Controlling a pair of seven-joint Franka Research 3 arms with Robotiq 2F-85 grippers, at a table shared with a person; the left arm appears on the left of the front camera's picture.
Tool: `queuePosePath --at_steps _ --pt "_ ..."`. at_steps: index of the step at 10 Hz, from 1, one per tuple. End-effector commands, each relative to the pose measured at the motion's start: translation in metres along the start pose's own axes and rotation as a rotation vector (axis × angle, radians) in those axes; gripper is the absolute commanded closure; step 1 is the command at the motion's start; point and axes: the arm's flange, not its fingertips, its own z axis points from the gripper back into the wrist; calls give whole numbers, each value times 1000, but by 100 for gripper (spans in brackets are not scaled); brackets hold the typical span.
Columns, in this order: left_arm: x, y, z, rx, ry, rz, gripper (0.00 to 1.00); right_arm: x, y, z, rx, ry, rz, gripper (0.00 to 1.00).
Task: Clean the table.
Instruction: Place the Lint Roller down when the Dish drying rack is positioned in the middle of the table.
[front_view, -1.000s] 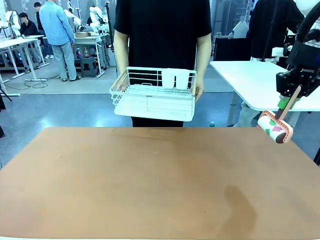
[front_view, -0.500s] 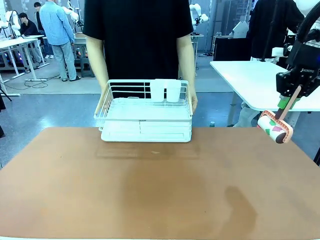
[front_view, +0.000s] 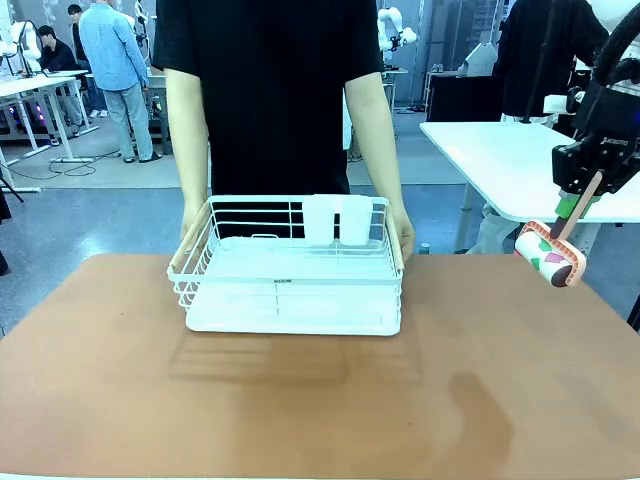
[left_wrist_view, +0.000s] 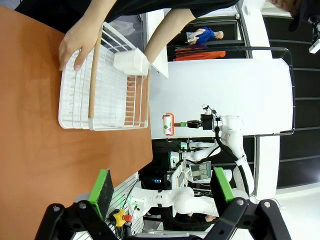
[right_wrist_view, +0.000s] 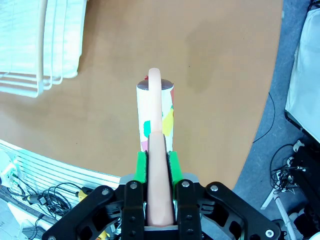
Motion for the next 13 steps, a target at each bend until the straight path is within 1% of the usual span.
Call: queuePosePath --at_steps 1,13 --pt "-2 -1 3 -16 0 -9 0 2 1 2 5 -3 4 79" --pt "-2 -1 3 -16 0 -9 0 2 1 2 5 -3 4 79"
